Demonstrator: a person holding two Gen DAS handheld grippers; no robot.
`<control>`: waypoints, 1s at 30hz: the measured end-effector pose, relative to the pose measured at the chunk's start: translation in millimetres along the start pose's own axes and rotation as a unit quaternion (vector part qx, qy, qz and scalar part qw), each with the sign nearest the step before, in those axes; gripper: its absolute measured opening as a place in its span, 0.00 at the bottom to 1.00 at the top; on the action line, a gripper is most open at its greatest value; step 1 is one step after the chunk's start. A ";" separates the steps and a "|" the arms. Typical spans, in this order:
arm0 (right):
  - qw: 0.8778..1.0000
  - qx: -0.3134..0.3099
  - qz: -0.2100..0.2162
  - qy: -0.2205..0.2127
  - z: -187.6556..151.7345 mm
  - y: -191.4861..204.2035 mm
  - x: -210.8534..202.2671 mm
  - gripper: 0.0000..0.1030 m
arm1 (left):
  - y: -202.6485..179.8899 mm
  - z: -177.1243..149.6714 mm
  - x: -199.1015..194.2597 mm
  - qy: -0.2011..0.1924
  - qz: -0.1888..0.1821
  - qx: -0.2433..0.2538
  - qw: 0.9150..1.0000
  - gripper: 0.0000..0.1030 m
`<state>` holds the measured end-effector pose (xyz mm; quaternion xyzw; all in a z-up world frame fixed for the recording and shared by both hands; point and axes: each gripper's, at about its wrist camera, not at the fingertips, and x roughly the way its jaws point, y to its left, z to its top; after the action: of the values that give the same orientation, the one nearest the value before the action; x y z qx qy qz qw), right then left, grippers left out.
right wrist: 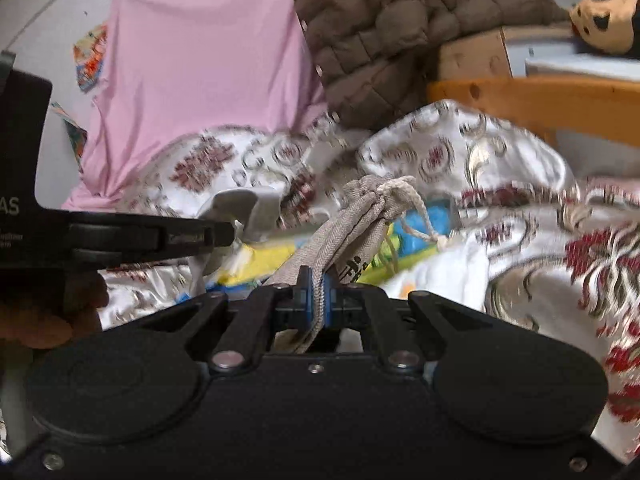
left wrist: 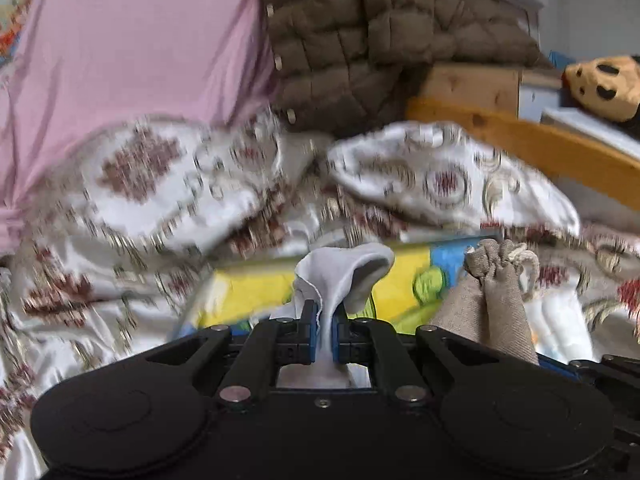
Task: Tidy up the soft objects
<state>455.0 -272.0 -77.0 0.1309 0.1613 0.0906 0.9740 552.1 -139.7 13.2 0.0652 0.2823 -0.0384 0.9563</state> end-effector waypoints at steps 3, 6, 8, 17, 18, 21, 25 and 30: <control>1.000 0.012 -0.002 0.021 -7.3 0.7 6.5 0.02 | 4.4 -8.1 9.4 0.025 0.003 -0.012 1.000 0.07; 1.000 0.010 -0.004 0.021 -8.0 -0.2 8.8 0.04 | 10.0 -12.2 11.8 0.041 0.004 -0.022 0.999 0.10; 1.000 0.011 -0.003 0.024 -6.4 0.1 5.9 0.06 | 13.3 -12.2 9.8 0.045 0.005 -0.030 0.999 0.14; 1.000 0.006 -0.012 0.011 10.1 -0.7 -17.3 0.38 | 23.2 -8.4 -10.0 0.064 0.007 -0.067 0.996 0.43; 1.000 0.005 -0.015 0.006 11.4 -0.5 -20.8 0.45 | 23.6 -8.2 -16.5 0.057 0.010 -0.067 0.996 0.44; 1.000 0.002 -0.019 -0.012 18.7 2.4 -36.8 0.59 | 24.3 -7.0 -38.8 0.027 0.019 -0.065 0.997 0.61; 0.999 0.000 -0.021 -0.037 30.2 6.5 -62.2 0.77 | 24.5 -5.4 -78.2 -0.029 0.039 -0.048 0.998 0.75; 0.997 -0.007 -0.020 -0.070 44.2 14.1 -96.1 0.97 | 25.4 -7.3 -130.5 -0.094 0.061 -0.022 0.993 0.87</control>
<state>378.5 -289.6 -4.8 0.1266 0.0950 0.0626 0.9854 441.8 -108.7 80.9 0.0579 0.1873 0.0204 0.9804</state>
